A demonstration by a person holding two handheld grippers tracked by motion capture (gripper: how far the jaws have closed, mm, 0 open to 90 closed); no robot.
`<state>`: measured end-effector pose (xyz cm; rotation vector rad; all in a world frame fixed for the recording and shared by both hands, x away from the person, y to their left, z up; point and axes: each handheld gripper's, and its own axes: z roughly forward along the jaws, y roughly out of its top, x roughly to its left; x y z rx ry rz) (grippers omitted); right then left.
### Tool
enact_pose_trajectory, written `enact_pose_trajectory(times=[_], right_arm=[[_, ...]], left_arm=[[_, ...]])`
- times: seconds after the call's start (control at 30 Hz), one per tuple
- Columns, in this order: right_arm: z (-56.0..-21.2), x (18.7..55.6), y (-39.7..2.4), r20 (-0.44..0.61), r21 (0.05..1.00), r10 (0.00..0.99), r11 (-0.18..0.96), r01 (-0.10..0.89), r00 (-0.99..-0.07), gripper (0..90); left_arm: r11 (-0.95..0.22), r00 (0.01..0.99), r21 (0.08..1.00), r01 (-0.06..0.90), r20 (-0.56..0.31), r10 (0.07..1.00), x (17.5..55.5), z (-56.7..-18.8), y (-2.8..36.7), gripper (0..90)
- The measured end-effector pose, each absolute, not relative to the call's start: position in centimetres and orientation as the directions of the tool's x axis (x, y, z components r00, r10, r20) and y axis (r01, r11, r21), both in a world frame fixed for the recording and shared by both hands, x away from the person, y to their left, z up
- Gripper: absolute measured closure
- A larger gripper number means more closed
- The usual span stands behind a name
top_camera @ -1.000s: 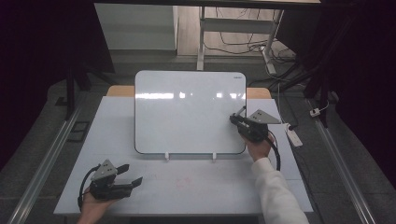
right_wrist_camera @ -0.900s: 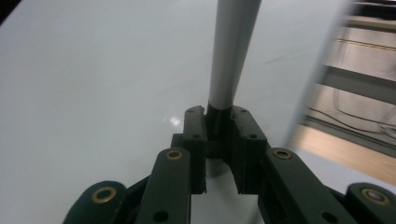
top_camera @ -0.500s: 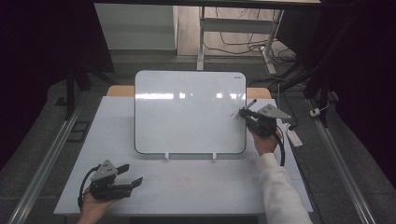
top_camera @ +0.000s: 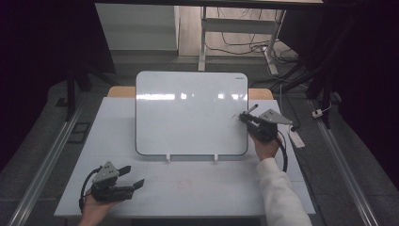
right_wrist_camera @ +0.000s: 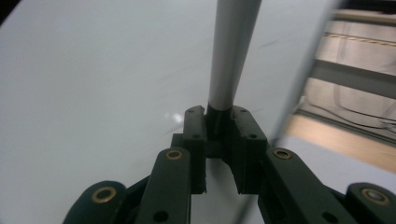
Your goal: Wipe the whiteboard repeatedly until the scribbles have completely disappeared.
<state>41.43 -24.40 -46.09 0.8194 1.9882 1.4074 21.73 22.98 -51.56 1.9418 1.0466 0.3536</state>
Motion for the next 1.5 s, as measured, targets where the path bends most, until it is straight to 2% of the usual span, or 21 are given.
enact_pose_trajectory(times=[0.07, 0.1, 0.2, 0.27, 0.4, 0.43, 0.53, 0.6, 0.73, 0.97, 1.1, 1.33, 1.5], right_arm=[[-46.6, 40.6, -23.7, -0.154, 0.936, 0.721, 0.326, 0.134, -0.675, 77.8], [-46.5, 40.7, -23.9, -0.145, 0.937, 0.723, 0.319, 0.14, -0.675, 77.7], [-46.0, 41.5, -25.5, -0.085, 0.962, 0.8, 0.22, 0.159, -0.594, 77.7], [-46.2, 41.4, -25.6, -0.069, 0.967, 0.809, 0.198, 0.159, -0.584, 77.7], [-46.7, 40.3, -24.1, -0.163, 0.94, 0.744, 0.318, 0.128, -0.649, 77.7], [-46.6, 40.6, -24.4, -0.148, 0.942, 0.747, 0.306, 0.137, -0.648, 77.7], [-45.9, 41.5, -26.0, -0.079, 0.966, 0.817, 0.204, 0.158, -0.571, 77.7], [-46.0, 41.4, -26.0, -0.065, 0.967, 0.818, 0.193, 0.166, -0.572, 77.7], [-47.0, 40.0, -23.8, -0.148, 0.941, 0.738, 0.31, 0.137, -0.658, 77.7], [-45.7, 42.0, -24.9, -0.073, 0.968, 0.802, 0.2, 0.15, -0.592, 77.7], [-46.4, 40.8, -23.2, -0.165, 0.939, 0.731, 0.321, 0.12, -0.662, 77.7], [-44.7, 42.9, -25.0, -0.079, 0.965, 0.801, 0.211, 0.156, -0.593, 77.7], [-45.9, 41.5, -23.3, -0.152, 0.935, 0.705, 0.329, 0.13, -0.693, 77.8]], left_arm=[[-0.262, 0.605, 0.804, 0.534, -0.147, 0.782, 21.8, -51.6, 23.0, 25.4], [-0.262, 0.606, 0.804, 0.534, -0.147, 0.782, 21.7, -51.6, 23.0, 25.4], [-0.261, 0.608, 0.807, 0.53, -0.146, 0.781, 21.6, -51.5, 22.9, 25.4], [-0.261, 0.607, 0.808, 0.528, -0.145, 0.781, 21.6, -51.5, 22.9, 25.4], [-0.259, 0.604, 0.805, 0.534, -0.149, 0.783, 21.8, -51.6, 23.0, 25.4], [-0.261, 0.605, 0.803, 0.535, -0.149, 0.782, 21.8, -51.6, 22.9, 25.4], [-0.263, 0.608, 0.806, 0.529, -0.145, 0.78, 21.6, -51.5, 22.8, 25.4], [-0.26, 0.609, 0.808, 0.528, -0.147, 0.78, 21.6, -51.5, 22.9, 25.4], [-0.258, 0.602, 0.804, 0.536, -0.15, 0.784, 21.8, -51.6, 23.1, 25.4], [-0.264, 0.61, 0.807, 0.529, -0.144, 0.779, 21.7, -51.5, 22.8, 25.4], [-0.257, 0.603, 0.805, 0.534, -0.149, 0.784, 21.8, -51.6, 23.1, 25.4], [-0.262, 0.607, 0.808, 0.529, -0.145, 0.781, 21.7, -51.5, 22.9, 25.4], [-0.253, 0.6, 0.807, 0.534, -0.151, 0.785, 21.8, -51.6, 23.2, 25.4]])
